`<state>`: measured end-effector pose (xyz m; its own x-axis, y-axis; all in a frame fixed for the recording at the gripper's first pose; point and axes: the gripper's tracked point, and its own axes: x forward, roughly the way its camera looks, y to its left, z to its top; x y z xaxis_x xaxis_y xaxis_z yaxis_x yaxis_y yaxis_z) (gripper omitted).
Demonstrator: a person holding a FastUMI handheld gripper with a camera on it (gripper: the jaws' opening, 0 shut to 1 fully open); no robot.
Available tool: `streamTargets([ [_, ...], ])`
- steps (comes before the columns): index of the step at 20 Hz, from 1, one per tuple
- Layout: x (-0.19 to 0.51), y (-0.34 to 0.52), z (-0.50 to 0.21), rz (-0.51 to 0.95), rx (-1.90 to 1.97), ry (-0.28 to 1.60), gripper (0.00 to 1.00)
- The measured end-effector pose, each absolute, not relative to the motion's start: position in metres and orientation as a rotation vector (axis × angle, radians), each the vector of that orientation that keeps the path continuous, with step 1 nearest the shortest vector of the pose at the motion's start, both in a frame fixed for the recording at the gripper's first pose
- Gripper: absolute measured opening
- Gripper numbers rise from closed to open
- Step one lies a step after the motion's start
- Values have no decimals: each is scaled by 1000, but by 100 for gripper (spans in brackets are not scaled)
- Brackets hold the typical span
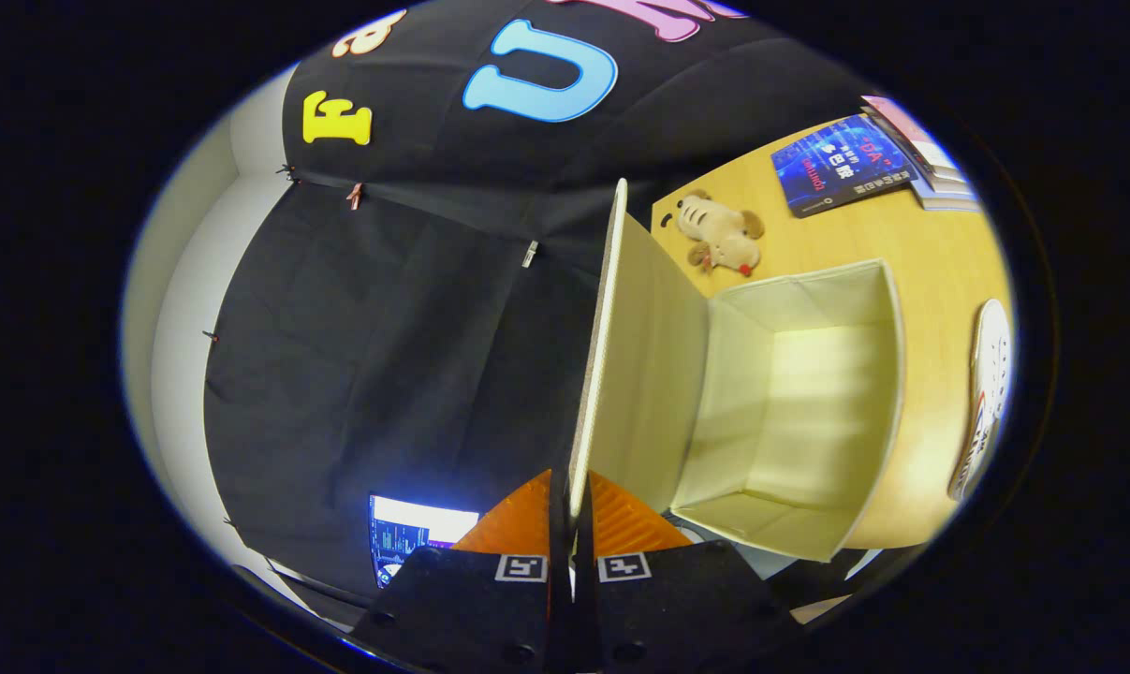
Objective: Open the storage box then place both shoes into the box .Put the left shoe in first, then the right shoe, with the right side of both shoes facing outward in a uniform manner.
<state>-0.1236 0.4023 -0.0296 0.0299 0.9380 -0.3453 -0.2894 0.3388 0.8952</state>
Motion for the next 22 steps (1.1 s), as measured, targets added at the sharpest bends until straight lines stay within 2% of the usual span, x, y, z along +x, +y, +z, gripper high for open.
streamTargets([
  [5,-142,473,-22,1115,688,1169,5],
  [10,-164,543,-47,1100,630,1179,6],
  [13,-177,579,-76,1097,550,1158,9],
  [20,-183,613,-117,1068,479,1195,10],
  [22,-176,608,-117,1070,456,1161,51],
])
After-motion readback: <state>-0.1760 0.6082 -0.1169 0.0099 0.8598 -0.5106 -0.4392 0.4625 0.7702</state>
